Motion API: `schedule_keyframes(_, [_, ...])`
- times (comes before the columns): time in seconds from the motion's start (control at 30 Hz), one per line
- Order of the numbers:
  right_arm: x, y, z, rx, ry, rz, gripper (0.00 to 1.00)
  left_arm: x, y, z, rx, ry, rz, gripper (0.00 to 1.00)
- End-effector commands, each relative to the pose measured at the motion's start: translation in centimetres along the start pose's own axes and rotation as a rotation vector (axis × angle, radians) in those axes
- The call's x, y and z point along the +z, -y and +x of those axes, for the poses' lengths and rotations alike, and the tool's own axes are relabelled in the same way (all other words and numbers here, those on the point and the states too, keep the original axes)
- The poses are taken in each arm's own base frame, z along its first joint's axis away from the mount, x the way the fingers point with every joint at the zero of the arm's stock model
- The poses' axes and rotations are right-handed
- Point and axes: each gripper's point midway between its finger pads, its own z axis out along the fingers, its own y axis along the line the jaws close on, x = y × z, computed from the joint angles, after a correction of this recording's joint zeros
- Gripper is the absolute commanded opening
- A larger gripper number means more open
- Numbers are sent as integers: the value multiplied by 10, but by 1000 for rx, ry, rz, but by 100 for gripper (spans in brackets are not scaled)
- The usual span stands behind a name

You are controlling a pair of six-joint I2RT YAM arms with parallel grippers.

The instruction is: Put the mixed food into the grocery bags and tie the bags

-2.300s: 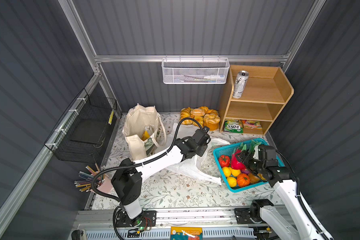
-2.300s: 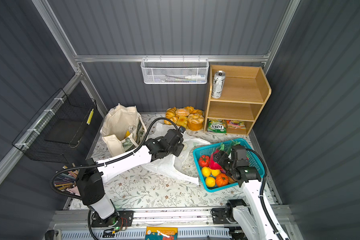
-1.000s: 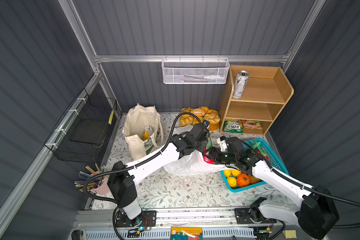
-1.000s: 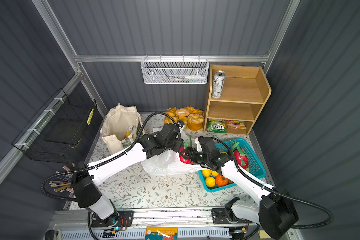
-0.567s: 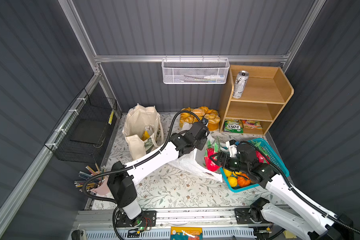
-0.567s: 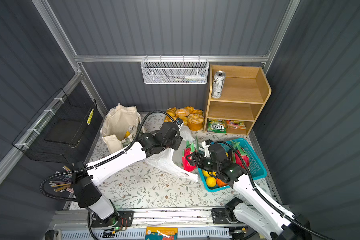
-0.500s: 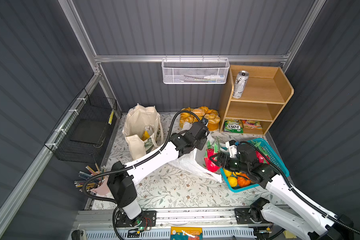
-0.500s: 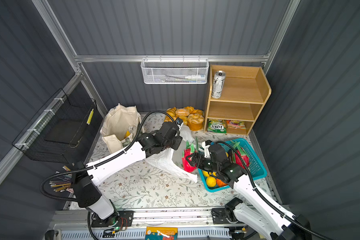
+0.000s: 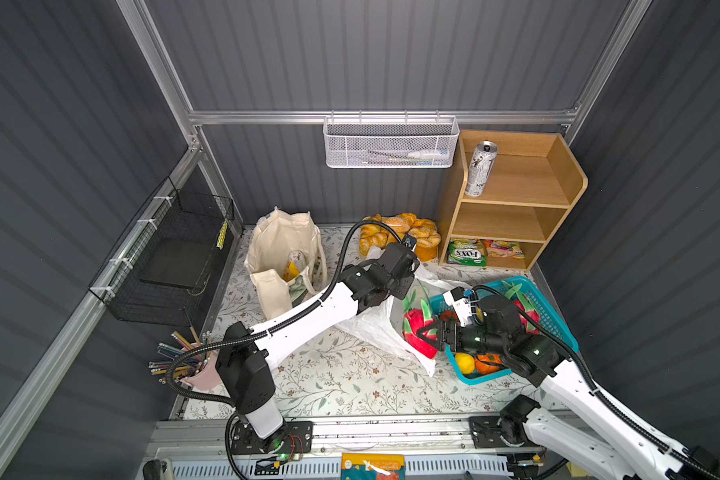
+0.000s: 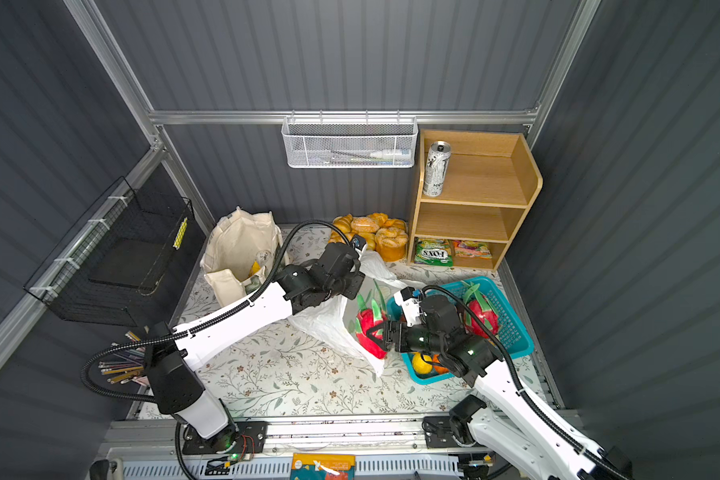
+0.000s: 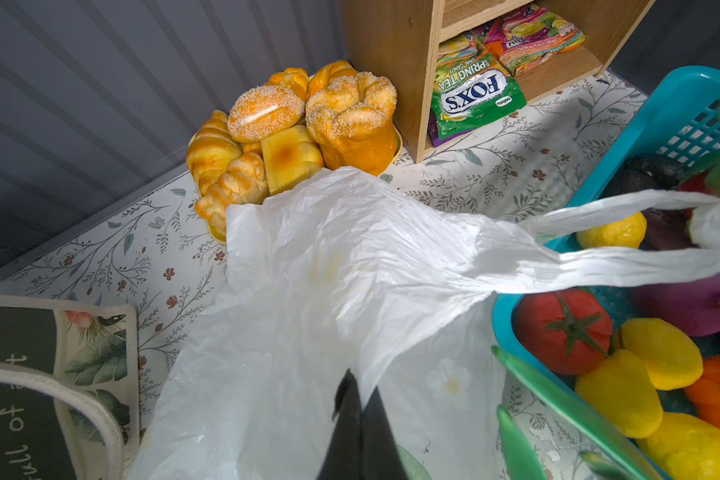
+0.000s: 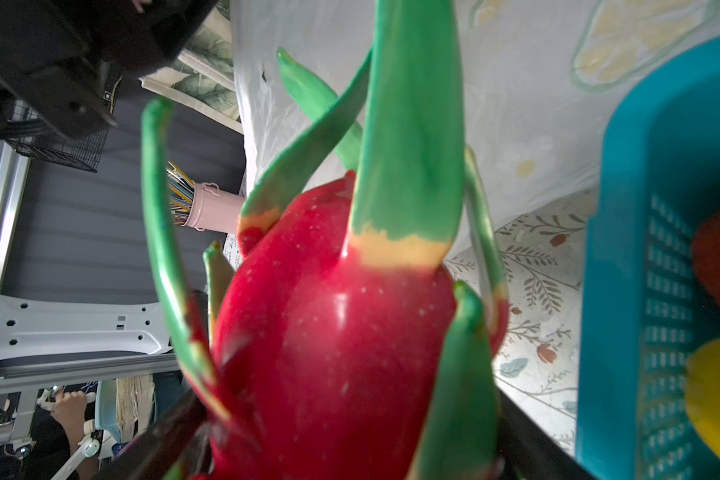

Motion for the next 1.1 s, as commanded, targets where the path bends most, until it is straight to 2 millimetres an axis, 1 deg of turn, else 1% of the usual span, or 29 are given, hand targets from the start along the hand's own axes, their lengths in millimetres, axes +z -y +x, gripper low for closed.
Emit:
schedule_keyframes(0.0, [14, -1, -4, -31, -12, -29, 52, -4, 0, -4, -3, 2, 26, 0])
schedule_keyframes(0.1, [27, 2, -22, -21, 10, -15, 52, -7, 6, -1, 2, 7, 66, 0])
schedule_keyframes(0.17, [34, -1, -39, -20, 34, -17, 52, -8, 9, 1, 2, 7, 84, 0])
schedule_keyframes(0.23, [42, 1, -54, -1, 54, -7, 51, -9, 11, 4, 3, 0, 102, 0])
schedule_keyframes(0.37, [62, 8, -76, 57, 68, 10, 52, -7, 17, 9, 1, -12, 131, 0])
schedule_keyframes(0.5, [78, 12, -92, 100, 84, 25, 54, -7, 21, 11, -18, -11, 158, 0])
schedule_keyframes(0.6, [94, 16, -103, 132, 93, 41, 56, -10, 25, 2, -60, 28, 185, 0])
schedule_keyframes(0.67, [108, 14, -110, 141, 80, 43, 56, -12, 26, -5, -92, 56, 192, 0])
schedule_keyframes(0.73, [127, 7, -109, 128, 41, 41, 56, -14, 24, -11, -122, 78, 188, 0])
schedule_keyframes(0.77, [138, 5, -105, 117, 6, 50, 58, -14, 22, -13, -139, 87, 178, 0])
schedule_keyframes(0.8, [146, 3, -100, 106, -23, 53, 63, -15, 20, -14, -155, 96, 167, 0])
schedule_keyframes(0.83, [153, 5, -96, 99, -54, 62, 72, -14, 16, -15, -173, 103, 153, 0])
schedule_keyframes(0.87, [156, 7, -92, 97, -71, 74, 80, -14, 12, -16, -189, 110, 141, 0])
schedule_keyframes(0.9, [156, 11, -90, 98, -75, 84, 85, -14, 9, -15, -199, 111, 128, 0])
schedule_keyframes(0.93, [154, 14, -89, 93, -75, 94, 94, -13, 6, -14, -208, 109, 120, 0])
schedule_keyframes(0.97, [151, 15, -87, 89, -82, 100, 99, -12, 4, -11, -214, 104, 114, 0])
schedule_keyframes(1.07, [137, 12, -84, 67, -100, 95, 99, -8, 0, -4, -216, 89, 97, 0])
